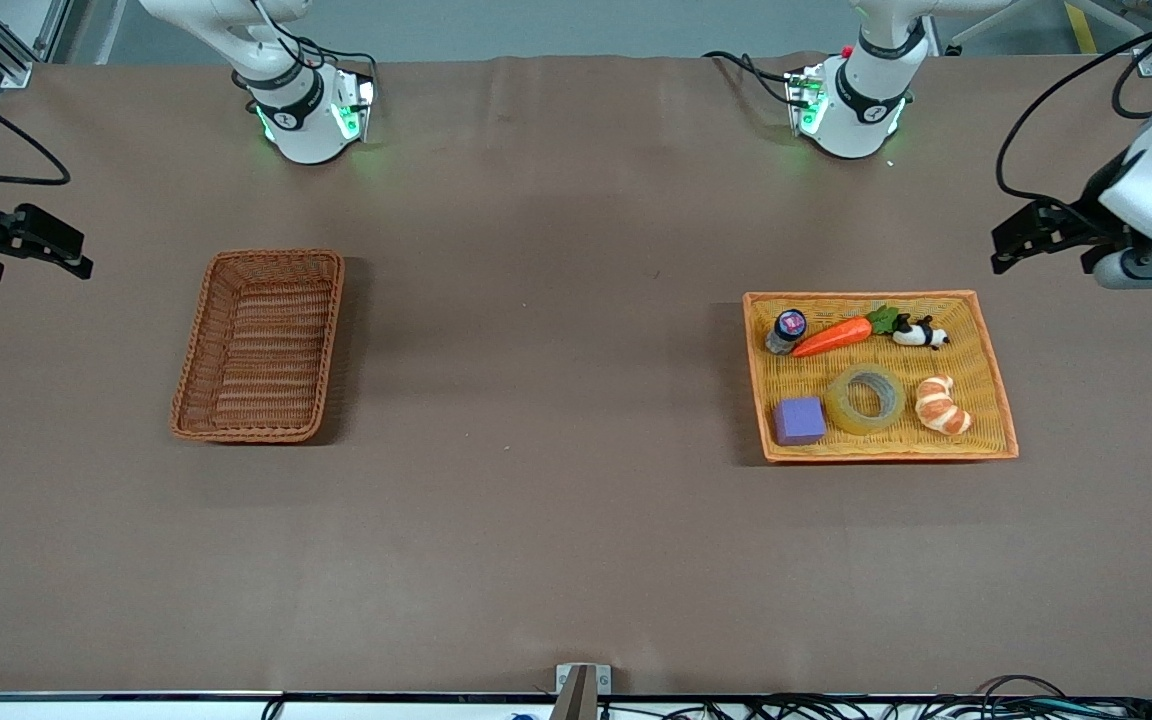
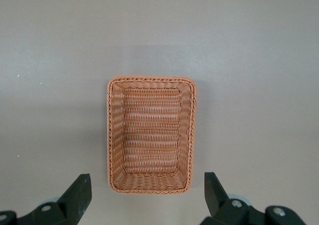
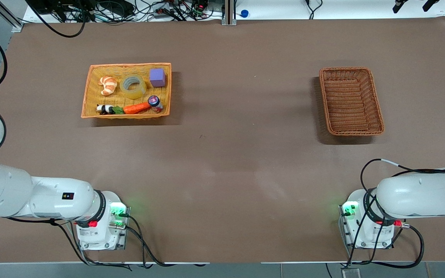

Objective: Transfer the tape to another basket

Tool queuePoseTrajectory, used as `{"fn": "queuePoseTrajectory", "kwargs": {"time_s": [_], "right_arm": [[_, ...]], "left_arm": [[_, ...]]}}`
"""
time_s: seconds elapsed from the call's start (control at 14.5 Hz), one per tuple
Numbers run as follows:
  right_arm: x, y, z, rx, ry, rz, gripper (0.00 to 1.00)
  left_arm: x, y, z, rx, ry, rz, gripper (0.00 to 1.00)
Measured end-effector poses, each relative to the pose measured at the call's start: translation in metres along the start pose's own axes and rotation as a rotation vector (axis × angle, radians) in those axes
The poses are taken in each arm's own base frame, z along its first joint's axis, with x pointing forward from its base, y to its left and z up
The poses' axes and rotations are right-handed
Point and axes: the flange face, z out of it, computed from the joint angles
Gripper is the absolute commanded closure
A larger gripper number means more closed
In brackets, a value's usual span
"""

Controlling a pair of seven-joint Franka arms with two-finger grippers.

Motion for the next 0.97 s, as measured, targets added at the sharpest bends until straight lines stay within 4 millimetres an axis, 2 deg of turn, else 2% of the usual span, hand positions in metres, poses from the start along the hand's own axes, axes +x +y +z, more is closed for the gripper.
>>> {"fn": "queuePoseTrajectory", "kwargs": {"time_s": [0.21,0.76,0.9,0.97], "right_arm": [[0.001,0.000,-0.001,-0.001,0.009,-0.001,0.00],[0.002,-0.002,-0.001,-0.001,0.015,-0.004,0.00],[0.002,-0.002,-0.001,-0.001,0.015,-0.004,0.00],[0.002,-0.003,-0.001,-0.001,0.015,-0.006,0.00]], "left_arm": [[0.001,0.000,0.002,-0.003,-0.003,-0.001,0.00],[0.004,-0.017,0.003,-0.035,-0.007,-0.034,0.00],[0.009,-0.017,0.014,-0.035,-0.027,-0.035,0.00],[0.014,-0.016,0.025,-0.035,-0.048,-0.034,0.00]]}}
